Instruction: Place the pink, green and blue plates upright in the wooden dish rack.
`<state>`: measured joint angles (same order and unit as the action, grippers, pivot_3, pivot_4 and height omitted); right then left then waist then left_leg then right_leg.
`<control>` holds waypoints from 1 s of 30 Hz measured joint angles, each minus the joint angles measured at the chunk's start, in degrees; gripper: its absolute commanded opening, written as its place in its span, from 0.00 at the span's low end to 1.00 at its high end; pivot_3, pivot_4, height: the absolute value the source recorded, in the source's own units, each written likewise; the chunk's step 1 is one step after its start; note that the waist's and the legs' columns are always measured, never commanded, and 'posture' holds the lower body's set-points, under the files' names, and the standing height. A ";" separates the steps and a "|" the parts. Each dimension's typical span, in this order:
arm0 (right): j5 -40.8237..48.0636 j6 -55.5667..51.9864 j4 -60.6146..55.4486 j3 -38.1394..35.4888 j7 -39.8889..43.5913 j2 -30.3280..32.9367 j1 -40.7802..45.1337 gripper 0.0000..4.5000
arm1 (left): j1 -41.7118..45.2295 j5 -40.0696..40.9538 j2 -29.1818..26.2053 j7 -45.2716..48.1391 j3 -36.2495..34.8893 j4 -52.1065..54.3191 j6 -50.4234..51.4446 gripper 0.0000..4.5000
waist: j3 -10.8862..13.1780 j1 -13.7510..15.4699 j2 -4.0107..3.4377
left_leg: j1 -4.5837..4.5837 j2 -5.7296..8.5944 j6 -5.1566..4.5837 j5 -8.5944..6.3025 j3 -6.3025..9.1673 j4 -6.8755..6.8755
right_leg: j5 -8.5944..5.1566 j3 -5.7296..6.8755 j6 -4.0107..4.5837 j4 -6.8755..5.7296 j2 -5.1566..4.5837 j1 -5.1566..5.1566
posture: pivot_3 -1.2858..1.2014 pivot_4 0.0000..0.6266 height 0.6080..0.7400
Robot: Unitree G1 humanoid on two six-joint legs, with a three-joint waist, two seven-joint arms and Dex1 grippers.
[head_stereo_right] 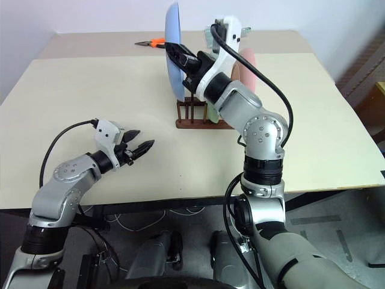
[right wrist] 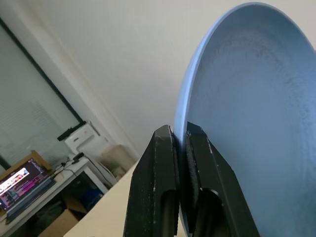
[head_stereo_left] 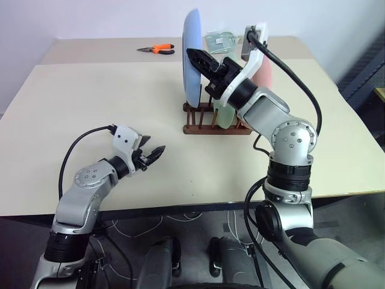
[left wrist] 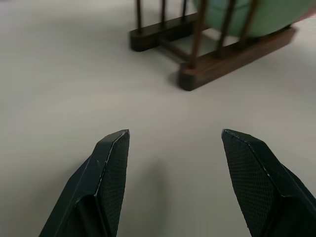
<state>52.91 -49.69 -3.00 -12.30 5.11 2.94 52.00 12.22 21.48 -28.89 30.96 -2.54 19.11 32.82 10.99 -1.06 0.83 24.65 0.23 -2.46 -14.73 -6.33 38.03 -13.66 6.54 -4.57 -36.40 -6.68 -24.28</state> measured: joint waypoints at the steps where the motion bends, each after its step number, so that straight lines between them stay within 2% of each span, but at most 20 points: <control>1: -0.01 0.00 1.15 -0.30 -0.22 0.09 0.02 0.00 | -0.17 0.30 -0.20 0.28 0.00 0.30 0.32 0.67 | 0.00 0.01 0.00 | 0.00 0.00 0.00 0.00 0.00 0.00 | 0.00 0.00 0.00 0.00 0.01 0.00 | 0.52 0.24 1.00; 4: -0.03 -0.01 4.34 -1.30 -0.40 0.32 0.40 0.00 | -0.20 0.42 -0.47 0.68 0.00 0.37 0.79 0.67 | 0.00 -0.02 -0.01 | 0.00 0.00 -0.01 0.00 0.00 0.00 | 0.00 -0.01 0.00 0.00 0.10 0.00 | 0.52 0.24 1.00; 7: -0.31 0.07 6.29 -1.56 -0.53 0.43 1.48 0.21 | -0.23 0.41 -0.50 0.78 0.00 0.77 1.29 0.69 | 0.00 -0.02 -0.01 | 0.00 -0.02 -0.01 0.00 0.00 0.00 | 0.00 -0.02 0.00 0.00 0.13 -0.01 | 0.52 0.24 1.00; 10: -2.48 1.07 6.90 -0.31 0.66 1.50 2.45 0.54 | -0.30 0.41 -0.50 0.91 0.06 1.37 1.70 0.69 | 0.01 -0.03 -0.01 | 0.00 -0.03 -0.02 0.00 0.00 0.00 | 0.00 -0.03 0.00 0.01 0.14 -0.01 | 0.52 0.24 1.00; 11: -5.44 2.61 6.79 2.09 2.21 3.47 2.50 0.65 | -0.37 0.40 -0.49 0.88 0.07 1.53 1.77 0.69 | 0.01 0.04 -0.01 | 0.00 -0.03 -0.03 -0.01 -0.01 0.00 | 0.00 -0.03 -0.01 0.01 0.13 -0.01 | 0.52 0.24 1.00; 12: -7.17 3.47 6.69 3.56 3.19 4.73 2.51 0.65 | -0.53 0.39 -0.50 0.85 0.07 1.67 1.82 0.69 | 0.01 0.09 -0.01 | 0.01 -0.02 -0.04 -0.02 -0.01 0.00 | -0.01 -0.03 -0.01 0.03 0.13 -0.01 | 0.52 0.24 1.00; 16: -24.30 17.27 0.49 16.82 13.80 16.04 1.25 0.65 | -0.79 0.40 -0.31 0.41 0.32 2.39 2.31 0.69 | 0.03 0.22 -0.04 | 0.11 0.00 -0.08 -0.04 -0.01 0.04 | -0.02 -0.03 -0.03 0.05 0.12 -0.11 | 0.52 0.24 1.00; 18: -29.96 24.21 -4.58 19.84 19.43 21.58 -1.04 0.65 | -0.84 0.39 -0.22 0.06 0.65 2.90 2.71 0.69 | 0.01 0.38 -0.02 | 0.13 0.00 -0.08 -0.04 -0.01 0.05 | -0.03 -0.03 -0.06 0.07 0.12 -0.10 | 0.52 0.24 1.00; 20: -31.08 27.75 -9.69 19.44 24.36 25.70 -4.46 0.65 | -0.99 0.32 -0.21 -0.17 0.82 3.15 2.77 0.69 | 0.00 0.39 0.00 | 0.14 -0.02 -0.09 -0.04 0.00 0.08 | -0.03 -0.02 -0.07 0.09 0.08 -0.06 | 0.52 0.24 1.00; 22: -27.27 26.93 -14.31 14.61 28.38 29.82 -10.03 0.65 | -1.22 0.13 -0.57 -0.04 1.05 3.07 2.68 0.69 | -0.01 0.67 0.02 | 0.13 -0.03 -0.09 -0.05 0.09 0.13 | -0.03 0.04 -0.07 0.15 0.00 0.08 | 0.52 0.24 1.00; 26: -16.16 18.63 -17.64 -4.54 34.27 40.31 -26.27 0.65 | -1.77 -1.08 -2.30 1.13 1.31 1.17 1.34 0.69 | -0.01 1.94 0.02 | 0.12 -0.02 -0.23 -0.14 0.10 0.15 | -0.02 0.12 -0.07 0.28 -0.09 0.21 | 0.52 0.24 1.00; 28: -13.86 16.02 -17.06 -11.17 36.41 42.74 -33.58 0.65 | -1.97 -2.09 -2.72 1.34 1.26 -0.86 0.46 0.69 | -0.01 1.81 0.01 | 0.08 -0.03 -0.25 -0.16 0.10 0.15 | -0.02 0.10 -0.06 0.28 -0.09 0.22 | 0.52 0.24 1.00; 30: -13.51 15.39 -15.66 -14.77 37.70 43.36 -39.01 0.65 | -1.64 -2.51 -2.67 1.69 1.55 -2.47 -0.71 0.69 | -0.02 1.57 -0.02 | -0.05 -0.06 -0.25 -0.16 0.08 0.14 | -0.01 0.06 -0.05 0.26 -0.06 0.30 | 0.52 0.24 1.00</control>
<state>39.40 -34.30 -18.66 -27.07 42.81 46.29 12.99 10.58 18.97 -31.56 32.66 -0.99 16.64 32.11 10.96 0.51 0.81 24.59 0.17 -2.71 -14.89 -6.25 38.18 -13.67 6.60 -4.62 -36.14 -6.74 -23.98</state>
